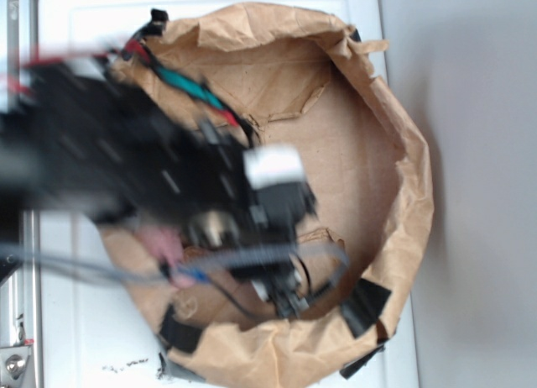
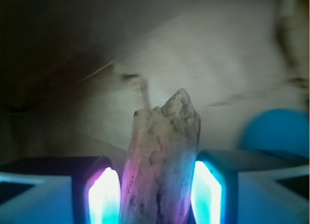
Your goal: Grab the wood chip.
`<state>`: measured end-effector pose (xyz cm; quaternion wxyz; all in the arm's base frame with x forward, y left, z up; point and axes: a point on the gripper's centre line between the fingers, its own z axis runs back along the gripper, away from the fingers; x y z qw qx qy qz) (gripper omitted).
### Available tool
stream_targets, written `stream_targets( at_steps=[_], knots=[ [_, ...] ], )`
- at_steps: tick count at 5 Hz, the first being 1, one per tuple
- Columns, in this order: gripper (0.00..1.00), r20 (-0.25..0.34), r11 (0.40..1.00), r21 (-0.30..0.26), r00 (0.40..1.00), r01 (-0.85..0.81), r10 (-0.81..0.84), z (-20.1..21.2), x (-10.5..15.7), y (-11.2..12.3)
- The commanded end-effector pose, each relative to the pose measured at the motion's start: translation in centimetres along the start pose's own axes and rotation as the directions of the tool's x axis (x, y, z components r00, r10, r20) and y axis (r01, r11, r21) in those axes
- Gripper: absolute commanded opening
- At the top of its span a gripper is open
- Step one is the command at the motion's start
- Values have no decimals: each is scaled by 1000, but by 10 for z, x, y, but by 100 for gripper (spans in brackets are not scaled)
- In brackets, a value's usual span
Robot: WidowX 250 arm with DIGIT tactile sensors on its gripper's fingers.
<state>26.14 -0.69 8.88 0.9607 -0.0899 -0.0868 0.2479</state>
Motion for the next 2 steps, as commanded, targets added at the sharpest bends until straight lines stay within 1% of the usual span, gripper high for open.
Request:
stream_targets(
  at_steps=[1,2],
  knots=[
    [0,45,999,-52,999,-12,14,74,42,40],
    [0,90,999,-30,996,9,-6,88,39,41]
  ],
)
